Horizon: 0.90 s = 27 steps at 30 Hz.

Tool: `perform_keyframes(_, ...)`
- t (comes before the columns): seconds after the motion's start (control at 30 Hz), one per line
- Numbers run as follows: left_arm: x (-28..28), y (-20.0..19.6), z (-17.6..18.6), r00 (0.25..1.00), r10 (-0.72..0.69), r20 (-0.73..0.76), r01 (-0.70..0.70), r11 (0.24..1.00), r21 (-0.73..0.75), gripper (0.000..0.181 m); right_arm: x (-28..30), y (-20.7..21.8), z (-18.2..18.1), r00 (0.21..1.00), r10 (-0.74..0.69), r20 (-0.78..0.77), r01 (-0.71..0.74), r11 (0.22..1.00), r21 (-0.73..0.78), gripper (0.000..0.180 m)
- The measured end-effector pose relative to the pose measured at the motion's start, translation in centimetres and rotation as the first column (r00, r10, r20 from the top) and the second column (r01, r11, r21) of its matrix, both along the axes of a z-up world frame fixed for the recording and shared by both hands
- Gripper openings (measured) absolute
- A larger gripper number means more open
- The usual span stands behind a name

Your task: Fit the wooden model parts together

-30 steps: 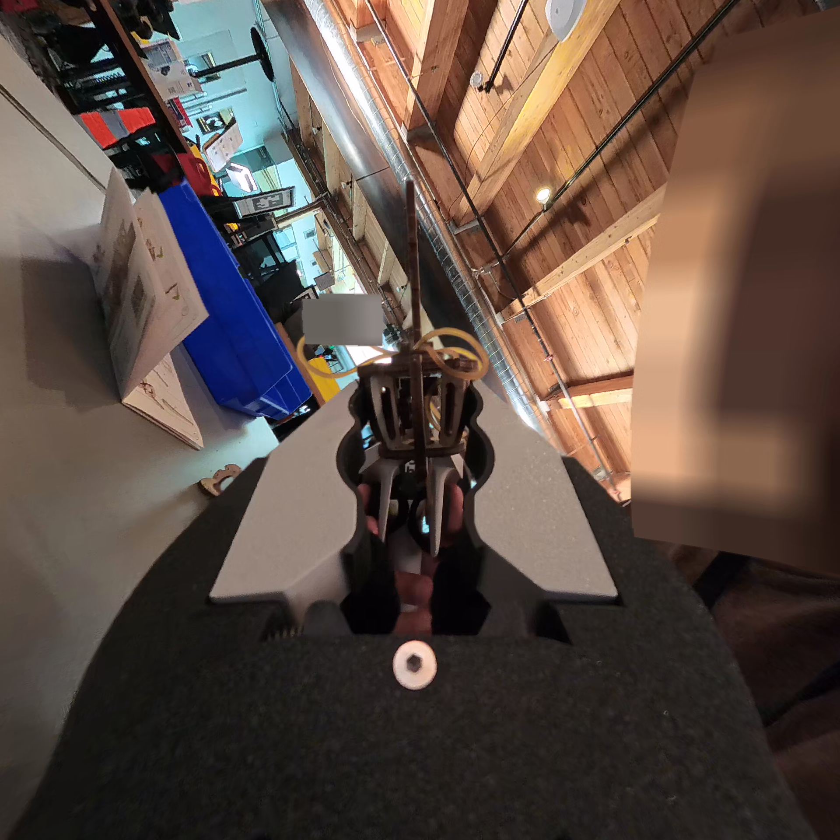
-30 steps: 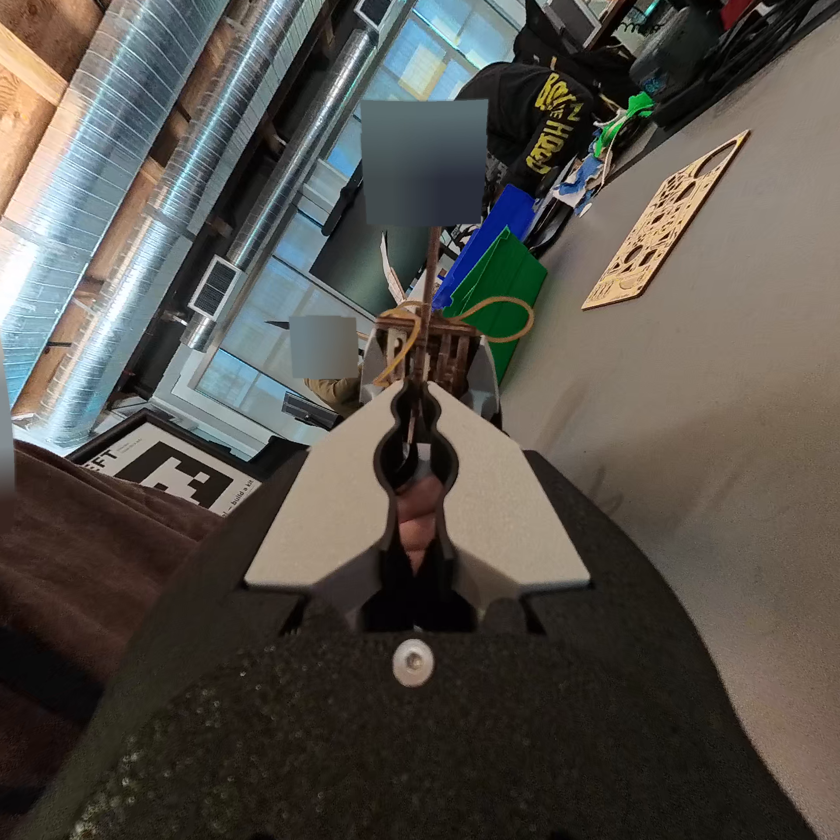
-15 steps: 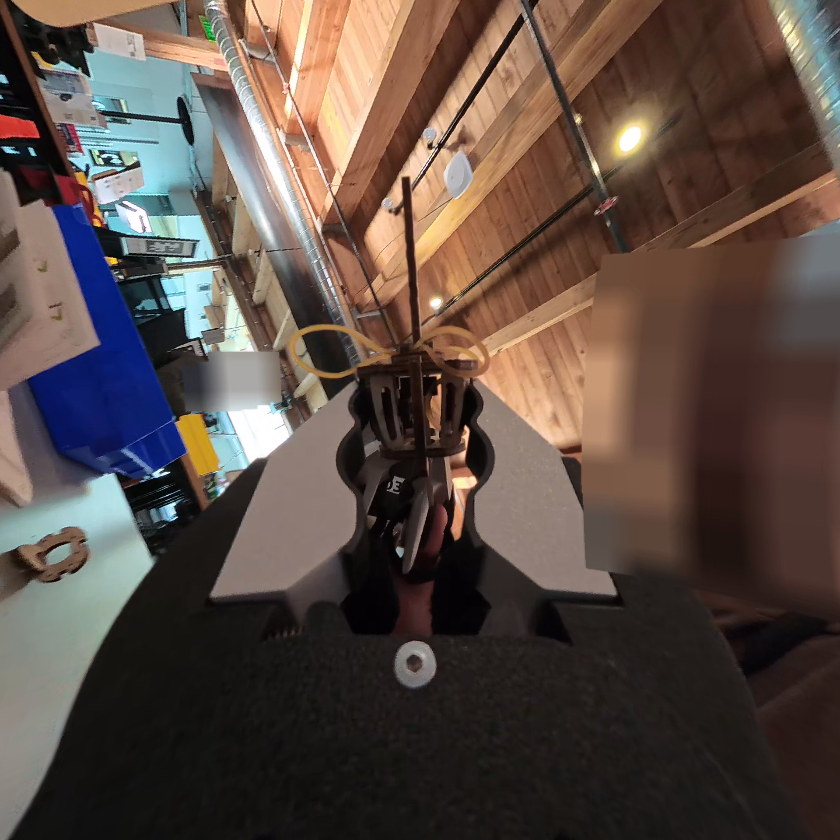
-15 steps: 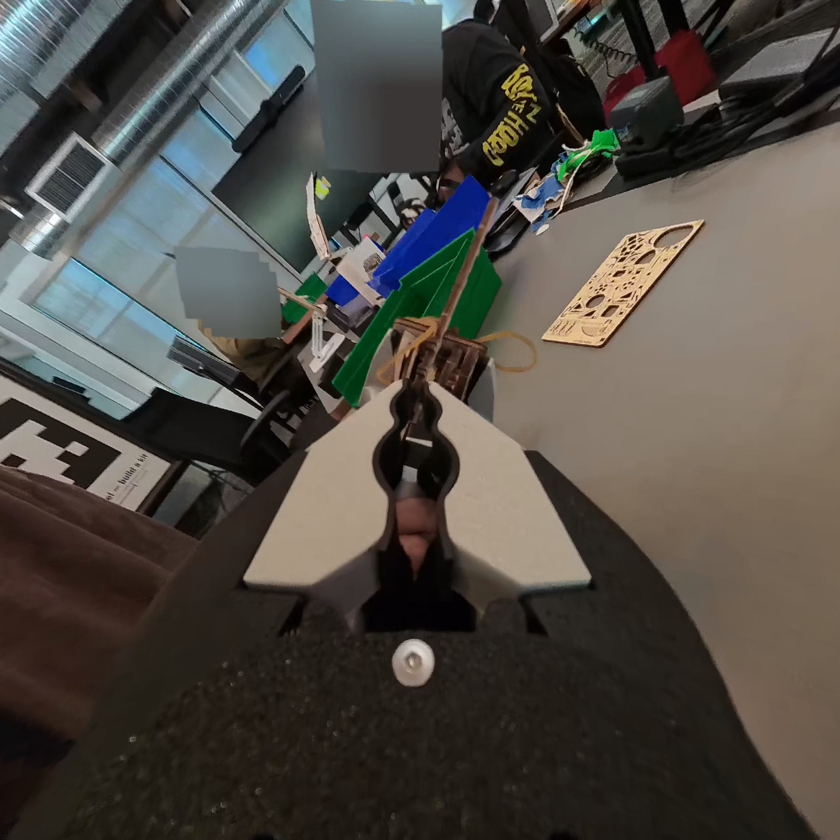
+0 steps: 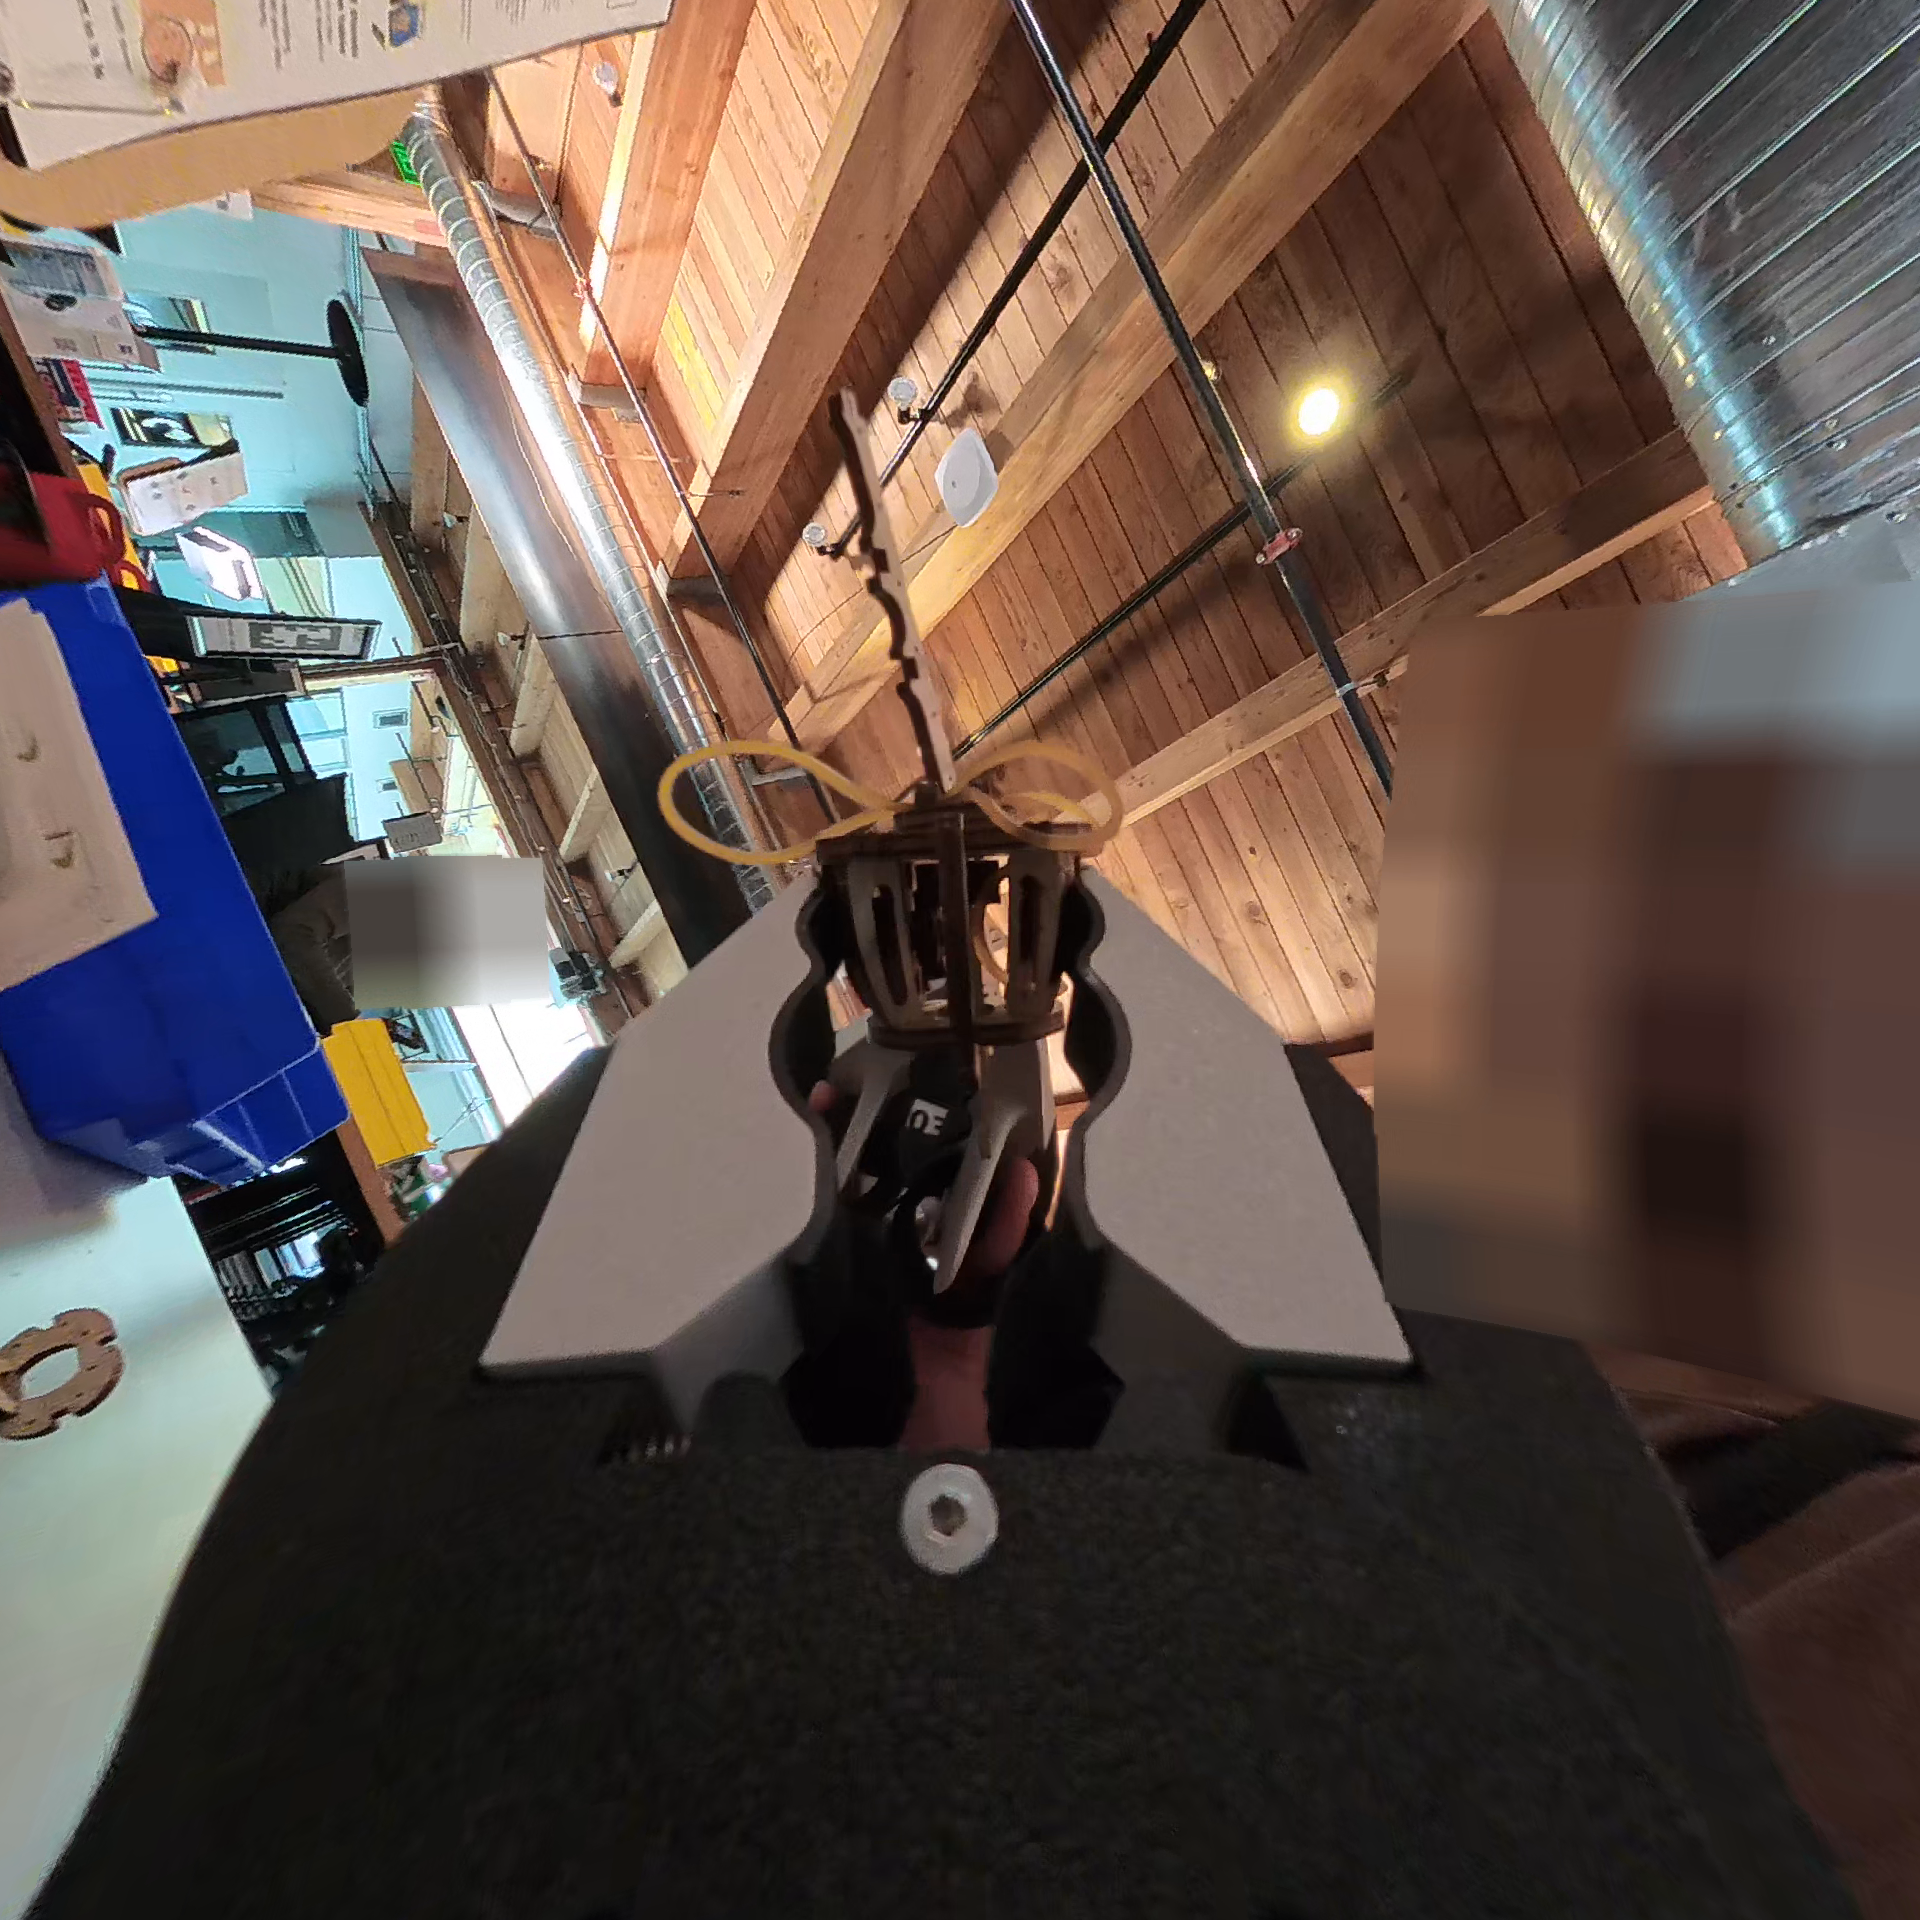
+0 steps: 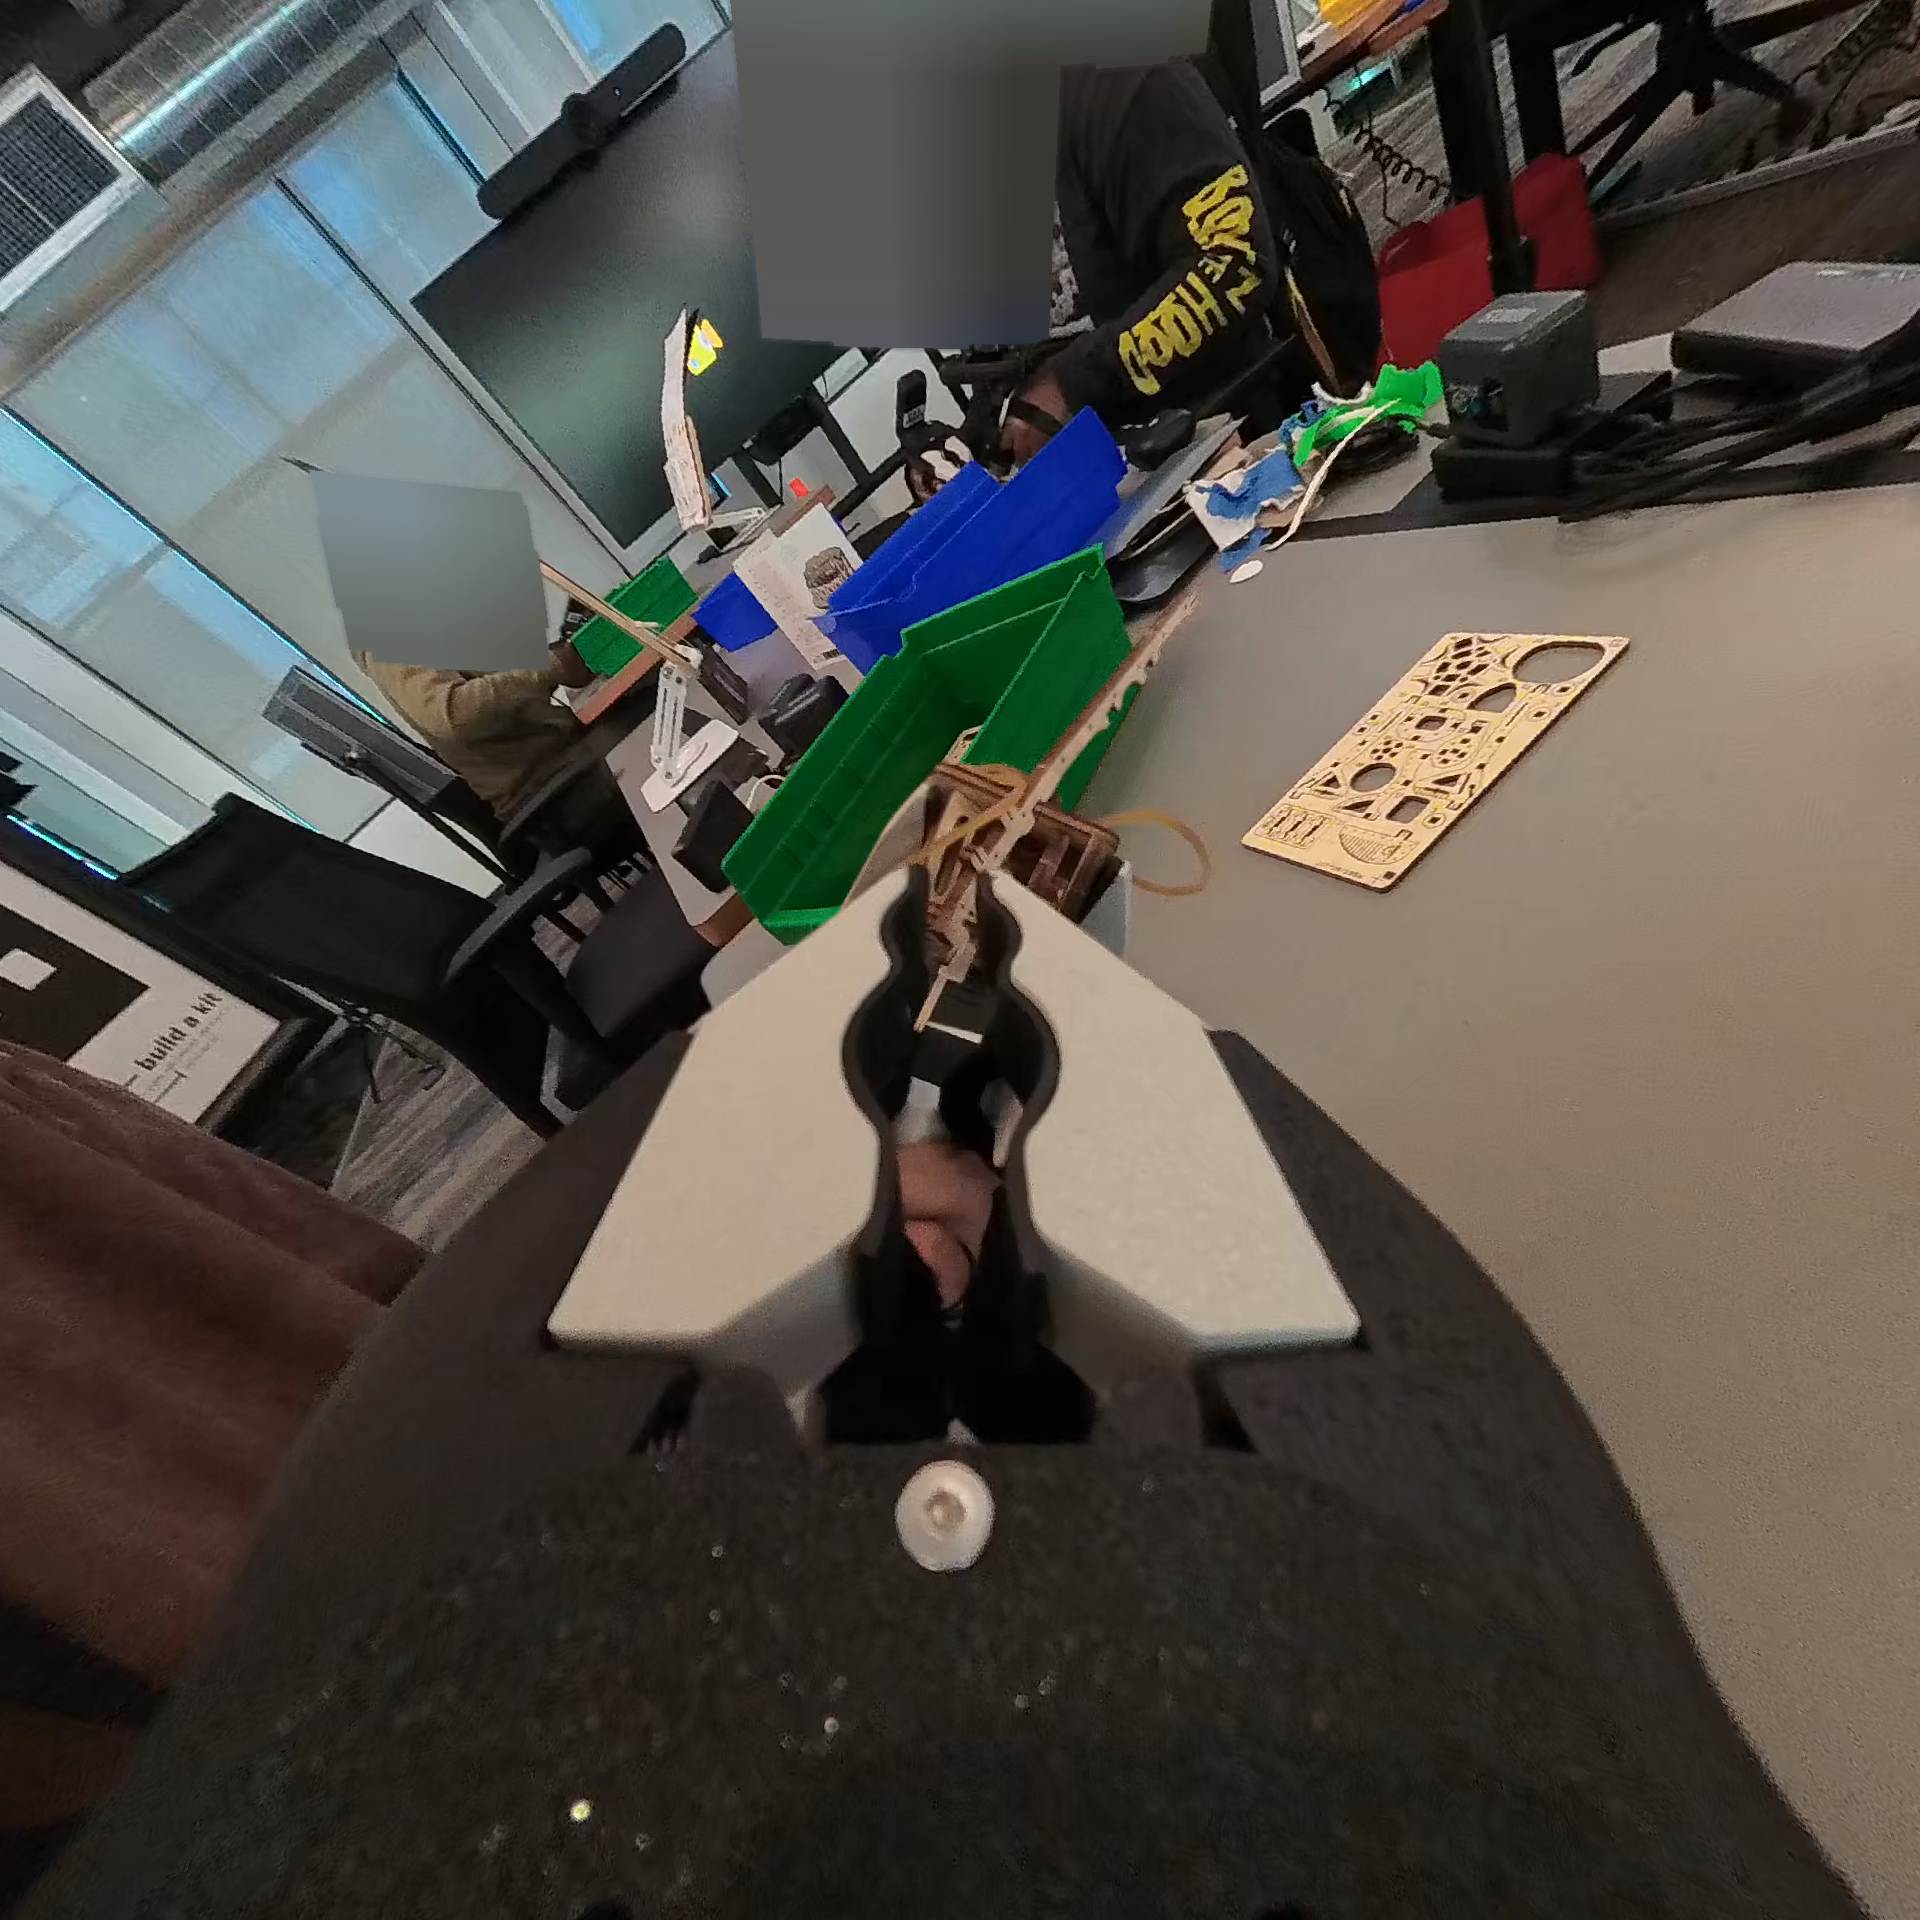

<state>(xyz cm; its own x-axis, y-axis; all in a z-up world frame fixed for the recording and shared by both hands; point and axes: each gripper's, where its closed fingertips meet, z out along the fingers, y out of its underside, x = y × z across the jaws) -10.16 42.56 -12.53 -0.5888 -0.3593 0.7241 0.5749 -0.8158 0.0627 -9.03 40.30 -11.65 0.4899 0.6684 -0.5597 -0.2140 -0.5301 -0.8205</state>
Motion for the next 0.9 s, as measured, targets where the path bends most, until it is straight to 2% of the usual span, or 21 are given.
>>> perform_keyframes(0.03,-0.1,0.1,-0.1,1.000,0.004,-0.008,-0.004,1.000,0.002,0.039,0.1,0.1,0.1,1.000,-0.004,0.009,0.004,1.000,0.012,0.007)
perform_keyframes(0.23,0.3,0.0,-0.3,0.993,0.027,-0.119,-0.020,0.998,0.055,0.039,2.5,2.2,1.7,0.994,-0.005,0.106,-0.005,0.996,0.094,0.008)
perform_keyframes(0.3,0.9,-0.4,-0.2,0.982,0.034,-0.186,-0.014,0.994,0.106,0.039,3.3,3.6,2.7,0.991,0.038,0.126,-0.049,0.995,0.086,0.009)
perform_keyframes(0.4,1.7,-1.0,-0.2,0.963,0.037,-0.266,0.007,0.986,0.164,0.038,2.9,4.2,1.0,0.943,0.266,0.201,-0.250,0.963,-0.102,0.013)
perform_keyframes(0.5,2.1,-1.0,-0.5,0.948,0.047,-0.316,0.011,0.984,0.179,0.038,2.1,3.4,0.6,0.886,0.451,0.105,-0.410,0.870,-0.276,0.026)
perform_keyframes(0.7,2.6,-1.0,-1.3,0.900,0.096,-0.425,0.000,0.975,0.221,0.039,2.5,4.7,-1.5,0.828,0.526,0.194,-0.422,0.813,-0.402,0.029)
perform_keyframes(0.9,3.3,-1.0,-2.1,0.848,0.136,-0.512,0.000,0.966,0.257,0.039,0.9,3.8,-2.0,0.751,0.636,0.176,-0.497,0.721,-0.482,0.027)
